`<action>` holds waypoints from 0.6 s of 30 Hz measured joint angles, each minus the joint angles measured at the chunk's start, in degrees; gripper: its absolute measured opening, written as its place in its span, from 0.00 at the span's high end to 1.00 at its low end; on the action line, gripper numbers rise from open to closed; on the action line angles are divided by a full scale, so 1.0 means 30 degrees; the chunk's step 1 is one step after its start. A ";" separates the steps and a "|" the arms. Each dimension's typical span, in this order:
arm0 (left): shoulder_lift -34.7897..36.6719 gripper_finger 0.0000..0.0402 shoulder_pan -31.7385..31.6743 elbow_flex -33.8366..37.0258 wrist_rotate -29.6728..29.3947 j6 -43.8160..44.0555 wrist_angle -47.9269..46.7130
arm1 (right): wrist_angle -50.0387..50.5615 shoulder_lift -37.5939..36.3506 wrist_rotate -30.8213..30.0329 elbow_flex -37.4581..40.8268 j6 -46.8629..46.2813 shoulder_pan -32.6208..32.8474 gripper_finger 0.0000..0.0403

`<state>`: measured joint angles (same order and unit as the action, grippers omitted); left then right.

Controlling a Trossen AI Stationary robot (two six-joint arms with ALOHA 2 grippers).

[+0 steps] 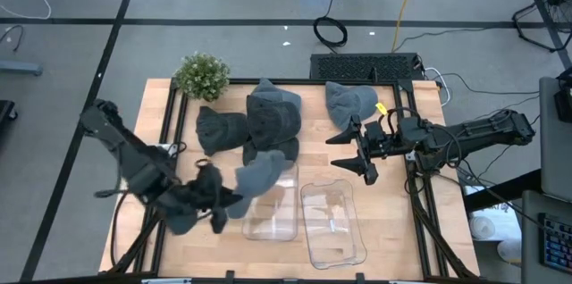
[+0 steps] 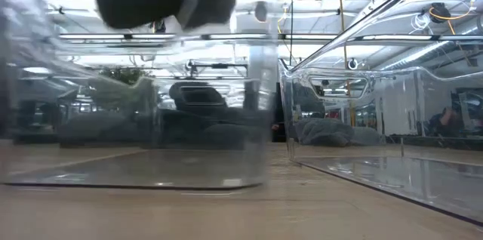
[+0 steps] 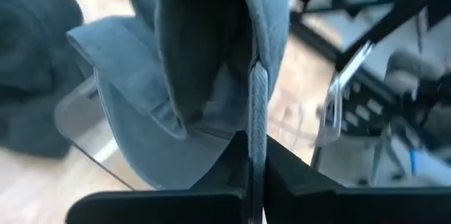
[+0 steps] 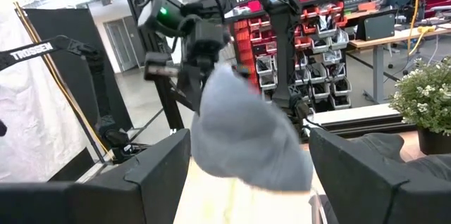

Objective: Pick & Place hat
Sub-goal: Put the bottom right gray cap into the left transparent bin

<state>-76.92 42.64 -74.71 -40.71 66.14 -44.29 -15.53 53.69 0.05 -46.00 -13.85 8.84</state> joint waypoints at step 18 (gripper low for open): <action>-0.1090 0.98 0.1786 1.4671 -0.3250 -0.7997 3.0464 | -0.0022 0.0000 0.0000 0.0000 -0.0224 0.0000 0.31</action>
<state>-80.19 47.99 -30.69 -50.46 42.15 47.10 -15.59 53.69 0.05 -46.00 -14.52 8.84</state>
